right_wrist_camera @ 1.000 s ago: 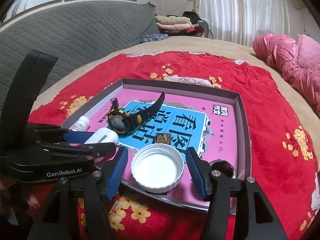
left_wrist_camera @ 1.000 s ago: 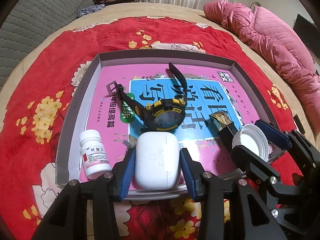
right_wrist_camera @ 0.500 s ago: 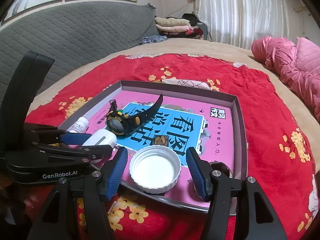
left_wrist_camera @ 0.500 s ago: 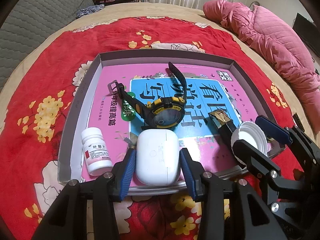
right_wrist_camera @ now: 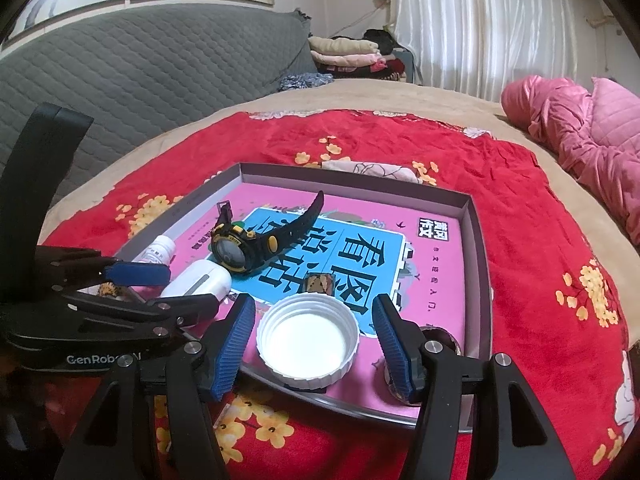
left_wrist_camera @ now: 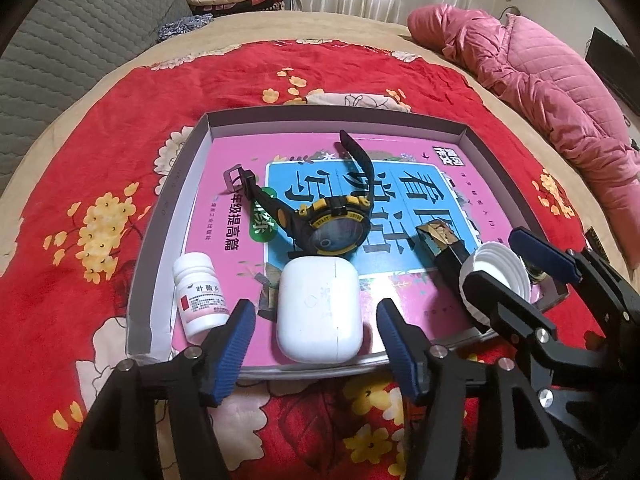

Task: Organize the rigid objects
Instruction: 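Open both tools to release the earbuds case and the cap in the box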

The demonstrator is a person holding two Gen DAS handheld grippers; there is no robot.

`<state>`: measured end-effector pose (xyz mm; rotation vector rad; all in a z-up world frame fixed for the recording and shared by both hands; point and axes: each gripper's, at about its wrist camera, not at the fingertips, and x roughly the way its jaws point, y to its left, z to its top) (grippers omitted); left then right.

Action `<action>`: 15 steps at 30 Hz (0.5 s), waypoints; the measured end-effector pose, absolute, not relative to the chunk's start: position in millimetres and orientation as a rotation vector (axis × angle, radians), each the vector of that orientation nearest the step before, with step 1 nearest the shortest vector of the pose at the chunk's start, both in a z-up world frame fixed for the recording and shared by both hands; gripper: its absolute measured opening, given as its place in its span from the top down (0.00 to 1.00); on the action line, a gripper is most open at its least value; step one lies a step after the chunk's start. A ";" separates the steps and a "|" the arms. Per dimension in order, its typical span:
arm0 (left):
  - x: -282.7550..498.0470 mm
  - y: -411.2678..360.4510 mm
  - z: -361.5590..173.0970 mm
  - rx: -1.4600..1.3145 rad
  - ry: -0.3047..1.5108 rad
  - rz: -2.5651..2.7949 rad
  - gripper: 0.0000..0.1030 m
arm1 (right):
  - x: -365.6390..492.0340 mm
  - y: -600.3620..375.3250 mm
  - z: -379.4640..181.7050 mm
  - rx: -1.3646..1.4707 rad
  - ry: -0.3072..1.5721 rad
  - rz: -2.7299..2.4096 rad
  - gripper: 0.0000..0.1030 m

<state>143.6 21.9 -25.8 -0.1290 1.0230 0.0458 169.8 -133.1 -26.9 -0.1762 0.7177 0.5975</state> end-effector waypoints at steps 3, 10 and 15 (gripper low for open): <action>141.2 22.1 -24.0 -0.130 1.018 0.050 0.34 | 169.4 -133.2 -27.0 -0.180 0.712 0.596 0.39; 136.5 23.4 -19.7 -0.135 1.007 0.049 0.33 | 168.4 -134.0 -23.9 -0.185 0.692 0.592 0.39; 131.3 25.1 -15.3 -0.144 0.995 0.052 0.33 | 165.0 -134.1 -18.9 -0.188 0.666 0.594 0.39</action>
